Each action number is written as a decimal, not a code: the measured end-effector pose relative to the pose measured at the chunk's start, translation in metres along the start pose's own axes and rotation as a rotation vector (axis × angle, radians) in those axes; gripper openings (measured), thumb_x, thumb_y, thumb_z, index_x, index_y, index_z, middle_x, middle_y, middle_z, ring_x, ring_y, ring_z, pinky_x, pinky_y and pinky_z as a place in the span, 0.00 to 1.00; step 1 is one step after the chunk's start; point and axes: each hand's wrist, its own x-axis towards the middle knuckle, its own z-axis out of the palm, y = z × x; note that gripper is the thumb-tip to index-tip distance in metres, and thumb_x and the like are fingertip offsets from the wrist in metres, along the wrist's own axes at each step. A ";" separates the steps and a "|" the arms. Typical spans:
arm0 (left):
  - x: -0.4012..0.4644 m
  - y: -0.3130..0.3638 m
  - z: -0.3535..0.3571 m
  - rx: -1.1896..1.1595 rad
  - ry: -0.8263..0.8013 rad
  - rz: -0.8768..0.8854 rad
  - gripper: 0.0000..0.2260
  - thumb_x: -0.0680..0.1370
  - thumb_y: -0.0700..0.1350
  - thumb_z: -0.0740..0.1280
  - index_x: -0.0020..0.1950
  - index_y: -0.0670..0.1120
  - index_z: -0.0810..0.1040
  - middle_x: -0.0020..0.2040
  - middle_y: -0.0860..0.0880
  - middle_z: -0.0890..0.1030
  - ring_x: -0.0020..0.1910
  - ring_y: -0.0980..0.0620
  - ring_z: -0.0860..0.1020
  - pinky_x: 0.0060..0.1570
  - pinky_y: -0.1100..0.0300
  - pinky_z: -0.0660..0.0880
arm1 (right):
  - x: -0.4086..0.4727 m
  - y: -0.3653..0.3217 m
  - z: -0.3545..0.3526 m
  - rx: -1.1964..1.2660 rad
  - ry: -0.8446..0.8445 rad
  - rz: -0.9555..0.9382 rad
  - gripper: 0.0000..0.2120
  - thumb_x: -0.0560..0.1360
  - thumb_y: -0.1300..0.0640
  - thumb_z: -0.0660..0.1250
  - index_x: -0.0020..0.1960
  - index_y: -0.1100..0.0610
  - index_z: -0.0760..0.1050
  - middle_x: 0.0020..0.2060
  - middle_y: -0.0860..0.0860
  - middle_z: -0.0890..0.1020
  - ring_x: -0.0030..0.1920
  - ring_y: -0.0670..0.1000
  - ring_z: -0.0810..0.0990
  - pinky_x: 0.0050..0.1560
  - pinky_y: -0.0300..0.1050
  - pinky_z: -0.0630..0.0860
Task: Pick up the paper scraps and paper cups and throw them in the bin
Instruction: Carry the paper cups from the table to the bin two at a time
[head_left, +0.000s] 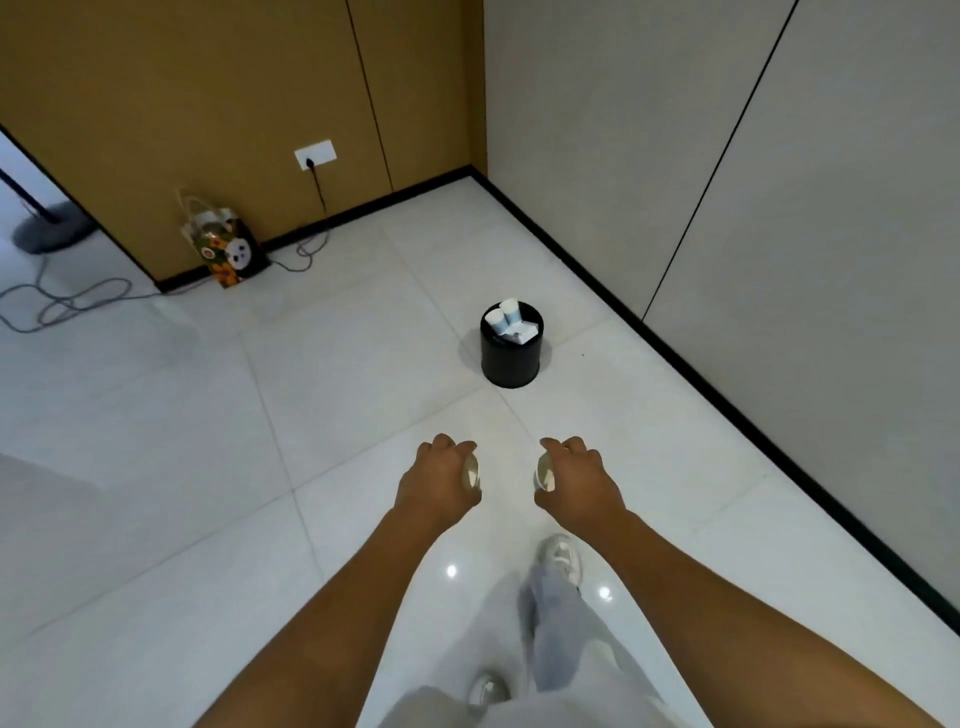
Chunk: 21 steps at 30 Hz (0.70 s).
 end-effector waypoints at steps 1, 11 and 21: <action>0.021 0.003 -0.004 -0.004 -0.002 -0.001 0.28 0.74 0.49 0.69 0.72 0.51 0.65 0.66 0.48 0.68 0.65 0.48 0.67 0.57 0.52 0.74 | 0.019 0.003 -0.007 -0.002 -0.007 0.008 0.30 0.74 0.54 0.68 0.73 0.52 0.61 0.64 0.53 0.67 0.63 0.56 0.67 0.55 0.50 0.76; 0.247 0.052 -0.055 -0.037 -0.022 -0.055 0.26 0.74 0.47 0.68 0.71 0.50 0.66 0.64 0.47 0.69 0.63 0.48 0.68 0.56 0.53 0.74 | 0.244 0.033 -0.107 -0.024 -0.031 0.014 0.32 0.74 0.54 0.67 0.75 0.51 0.58 0.65 0.53 0.66 0.64 0.56 0.66 0.54 0.48 0.75; 0.419 0.057 -0.105 -0.070 -0.059 -0.125 0.26 0.73 0.50 0.69 0.70 0.51 0.67 0.64 0.48 0.69 0.64 0.47 0.67 0.56 0.51 0.75 | 0.425 0.031 -0.177 -0.026 -0.109 -0.005 0.31 0.75 0.53 0.67 0.74 0.53 0.59 0.66 0.54 0.66 0.64 0.57 0.67 0.58 0.49 0.74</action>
